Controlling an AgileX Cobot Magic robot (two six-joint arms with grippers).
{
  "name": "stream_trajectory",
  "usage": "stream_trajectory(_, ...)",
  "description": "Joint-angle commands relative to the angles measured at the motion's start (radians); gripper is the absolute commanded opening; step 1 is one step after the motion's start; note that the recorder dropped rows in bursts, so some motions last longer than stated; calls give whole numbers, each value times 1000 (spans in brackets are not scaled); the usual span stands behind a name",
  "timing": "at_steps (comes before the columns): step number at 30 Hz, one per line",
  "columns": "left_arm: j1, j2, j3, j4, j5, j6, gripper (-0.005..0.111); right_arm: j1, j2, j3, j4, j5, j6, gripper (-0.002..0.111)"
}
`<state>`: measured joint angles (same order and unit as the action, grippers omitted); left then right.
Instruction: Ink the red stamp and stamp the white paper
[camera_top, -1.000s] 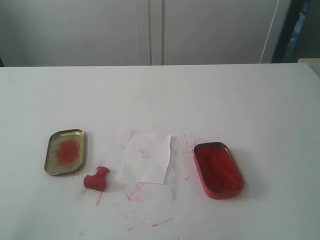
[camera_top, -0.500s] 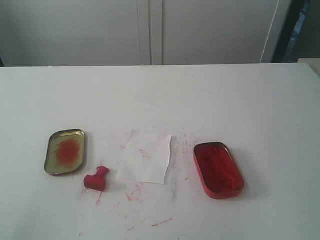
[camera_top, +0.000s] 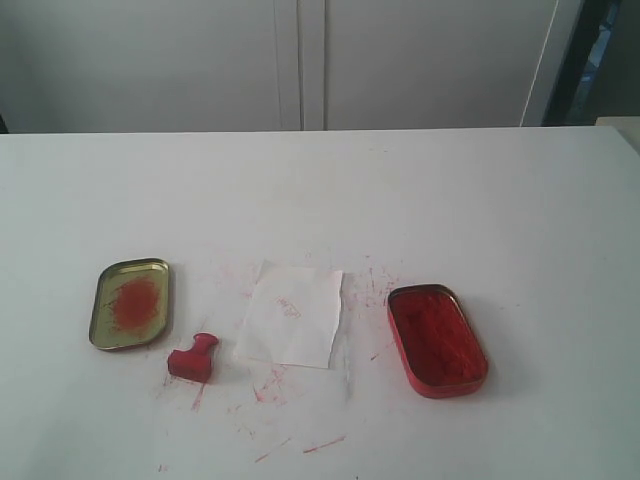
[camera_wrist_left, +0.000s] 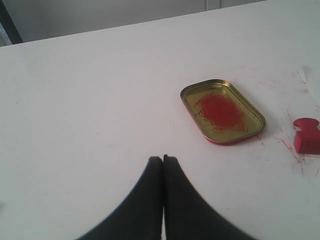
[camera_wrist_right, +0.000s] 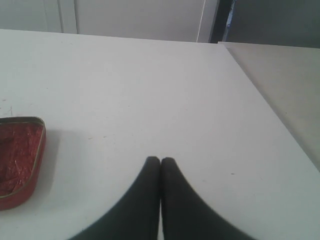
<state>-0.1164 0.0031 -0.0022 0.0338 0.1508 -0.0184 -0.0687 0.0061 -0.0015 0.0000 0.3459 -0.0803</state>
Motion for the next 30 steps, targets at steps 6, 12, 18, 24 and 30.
stream_trajectory(6, -8, -3, 2, 0, -1, -3, 0, -7, -6, 2, 0, -10, -11, 0)
stream_trajectory(12, -8, -3, 2, 0, -1, -3, 0, -7, -6, 2, 0, -10, -11, 0)
stream_trajectory(18, -8, -3, 2, 0, -1, -3, 0, -7, -6, 2, 0, -10, -11, 0)
stream_trajectory(24, -8, -3, 2, 0, -1, -3, 0, -7, -6, 2, 0, -10, -11, 0)
stream_trajectory(30, 11, -3, 2, 0, -1, -3, 0, -7, -6, 2, 0, -10, -11, 0)
